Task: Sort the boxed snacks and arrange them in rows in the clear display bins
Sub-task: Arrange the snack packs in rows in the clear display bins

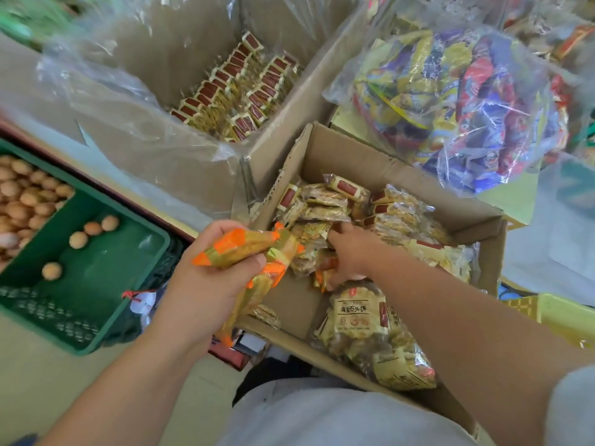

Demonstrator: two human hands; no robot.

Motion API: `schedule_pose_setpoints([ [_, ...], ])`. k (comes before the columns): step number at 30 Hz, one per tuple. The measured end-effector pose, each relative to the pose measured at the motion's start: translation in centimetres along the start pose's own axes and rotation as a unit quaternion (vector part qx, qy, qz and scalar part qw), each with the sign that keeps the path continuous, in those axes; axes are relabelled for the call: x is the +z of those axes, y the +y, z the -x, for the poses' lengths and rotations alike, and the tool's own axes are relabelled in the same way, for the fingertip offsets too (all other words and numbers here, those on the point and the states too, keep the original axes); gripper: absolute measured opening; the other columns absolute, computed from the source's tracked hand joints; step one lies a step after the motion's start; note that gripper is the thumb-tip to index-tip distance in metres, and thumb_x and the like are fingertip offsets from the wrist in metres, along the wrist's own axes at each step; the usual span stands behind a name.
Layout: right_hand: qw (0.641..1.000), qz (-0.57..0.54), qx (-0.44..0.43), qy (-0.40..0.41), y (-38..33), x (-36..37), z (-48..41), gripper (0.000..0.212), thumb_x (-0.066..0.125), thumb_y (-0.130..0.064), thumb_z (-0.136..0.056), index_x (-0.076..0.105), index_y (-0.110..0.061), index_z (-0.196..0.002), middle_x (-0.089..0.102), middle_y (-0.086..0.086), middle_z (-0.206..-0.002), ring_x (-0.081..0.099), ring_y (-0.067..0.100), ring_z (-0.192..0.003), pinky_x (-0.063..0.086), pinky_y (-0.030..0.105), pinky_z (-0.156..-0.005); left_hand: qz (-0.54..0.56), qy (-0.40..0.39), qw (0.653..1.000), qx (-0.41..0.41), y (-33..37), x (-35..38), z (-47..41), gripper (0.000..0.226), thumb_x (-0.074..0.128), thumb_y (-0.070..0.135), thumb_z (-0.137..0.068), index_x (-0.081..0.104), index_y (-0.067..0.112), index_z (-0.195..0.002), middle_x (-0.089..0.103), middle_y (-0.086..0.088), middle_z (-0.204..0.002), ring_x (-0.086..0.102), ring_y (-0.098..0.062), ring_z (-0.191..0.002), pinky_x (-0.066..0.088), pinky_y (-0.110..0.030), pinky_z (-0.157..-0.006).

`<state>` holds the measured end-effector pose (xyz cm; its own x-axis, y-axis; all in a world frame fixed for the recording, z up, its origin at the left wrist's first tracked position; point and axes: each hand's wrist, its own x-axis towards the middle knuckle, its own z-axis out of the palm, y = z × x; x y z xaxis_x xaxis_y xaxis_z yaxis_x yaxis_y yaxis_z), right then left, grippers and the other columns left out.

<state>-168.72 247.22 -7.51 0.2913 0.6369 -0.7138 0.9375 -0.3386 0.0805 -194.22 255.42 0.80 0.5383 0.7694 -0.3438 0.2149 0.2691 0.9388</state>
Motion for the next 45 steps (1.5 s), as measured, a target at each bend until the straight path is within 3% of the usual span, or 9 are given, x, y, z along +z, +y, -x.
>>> schedule_pose_setpoints([
  [5,1.0,0.028,-0.002,-0.012,-0.7,1.4,-0.9,0.133,0.081,-0.079,-0.044,0.028,-0.022,-0.152,0.024,0.018,-0.152,0.028,0.041,-0.14,0.036,0.05,-0.113,0.07,0.01,0.997,-0.032,-0.2,-1.1,0.2,0.027,0.082,0.033,-0.068,0.075,0.035,-0.094,0.077,-0.007,-0.099,0.074,-0.033,-0.097,0.061,-0.06,-0.085],
  [10,0.999,-0.042,0.024,0.018,-1.6,2.1,-1.4,0.131,0.088,-0.071,-0.044,0.031,-0.017,-0.149,0.022,0.016,-0.145,0.032,0.04,-0.135,0.04,0.051,-0.111,0.069,0.025,0.997,-0.036,-0.6,-1.0,-0.1,0.021,0.079,0.028,-0.074,0.077,0.04,-0.092,0.079,0.0,-0.097,0.077,-0.027,-0.095,0.062,-0.051,-0.087],
  [16,0.997,-0.072,-0.001,0.004,-1.3,2.1,-1.5,0.096,0.081,-0.069,-0.057,0.051,-0.018,-0.133,0.037,0.014,-0.136,0.045,0.033,-0.119,0.048,0.044,-0.102,0.088,0.037,0.991,-0.092,-0.7,-1.1,-0.5,0.019,0.078,0.032,-0.075,0.08,0.033,-0.094,0.079,-0.012,-0.102,0.076,-0.037,-0.095,0.058,-0.063,-0.091],
  [23,0.999,0.036,-0.003,0.028,-2.9,4.9,-1.1,0.108,0.086,-0.056,-0.06,0.031,-0.018,-0.145,0.023,0.02,-0.147,0.042,0.042,-0.125,0.045,0.047,-0.103,0.1,0.047,0.991,-0.077,-0.9,-1.1,-0.5,0.035,0.083,0.046,-0.063,0.079,0.037,-0.097,0.079,-0.008,-0.104,0.076,-0.036,-0.098,0.057,-0.063,-0.091],
  [29,0.998,0.052,-0.008,0.044,-3.2,5.5,-1.6,0.107,0.084,-0.053,-0.06,0.029,-0.027,-0.148,0.012,0.023,-0.149,0.036,0.046,-0.127,0.041,0.052,-0.105,0.066,0.029,0.997,0.006,-1.4,-0.6,-0.5,0.025,0.08,0.034,-0.073,0.071,0.036,-0.096,0.074,0.005,-0.094,0.073,-0.014,-0.092,0.058,-0.025,-0.072],
  [32,0.997,0.044,-0.012,0.061,-3.2,5.9,-1.7,0.099,0.081,-0.048,-0.059,0.037,-0.025,-0.145,0.013,0.018,-0.145,0.037,0.045,-0.124,0.042,0.053,-0.104,0.05,0.031,0.998,0.028,-1.7,-0.4,-0.5,0.023,0.078,0.022,-0.079,0.069,0.036,-0.095,0.072,0.01,-0.091,0.07,-0.007,-0.088,0.056,-0.02,-0.07],
  [38,0.998,0.034,0.009,0.056,-3.5,5.7,-1.9,0.077,0.083,-0.031,-0.062,0.054,-0.015,-0.131,0.022,0.015,-0.135,0.04,0.041,-0.118,0.043,0.051,-0.103,0.05,0.039,0.998,0.026,-1.9,-0.6,-0.5,0.025,0.079,0.037,-0.072,0.069,0.039,-0.096,0.073,0.007,-0.095,0.072,-0.011,-0.092,0.057,-0.024,-0.071],
  [40,0.999,0.01,0.008,0.053,-3.4,5.2,-1.9,0.069,0.082,-0.038,-0.062,0.061,-0.015,-0.123,0.029,0.012,-0.127,0.043,0.037,-0.113,0.047,0.048,-0.098,0.044,0.042,0.998,0.025,-2.0,-0.6,-0.5,0.026,0.078,0.039,-0.072,0.069,0.039,-0.096,0.074,0.006,-0.095,0.072,-0.013,-0.092,0.059,-0.028,-0.073],
  [45,0.993,-0.085,-0.061,0.064,-1.9,3.5,-0.7,0.098,0.077,-0.066,-0.048,0.052,-0.029,-0.136,0.029,0.008,-0.129,0.049,0.033,-0.109,0.052,0.042,-0.092,0.038,0.052,0.998,0.025,-2.2,-0.6,-0.5,0.028,0.079,0.041,-0.072,0.069,0.038,-0.098,0.075,-0.001,-0.1,0.073,-0.022,-0.098,0.063,-0.046,-0.084],
])
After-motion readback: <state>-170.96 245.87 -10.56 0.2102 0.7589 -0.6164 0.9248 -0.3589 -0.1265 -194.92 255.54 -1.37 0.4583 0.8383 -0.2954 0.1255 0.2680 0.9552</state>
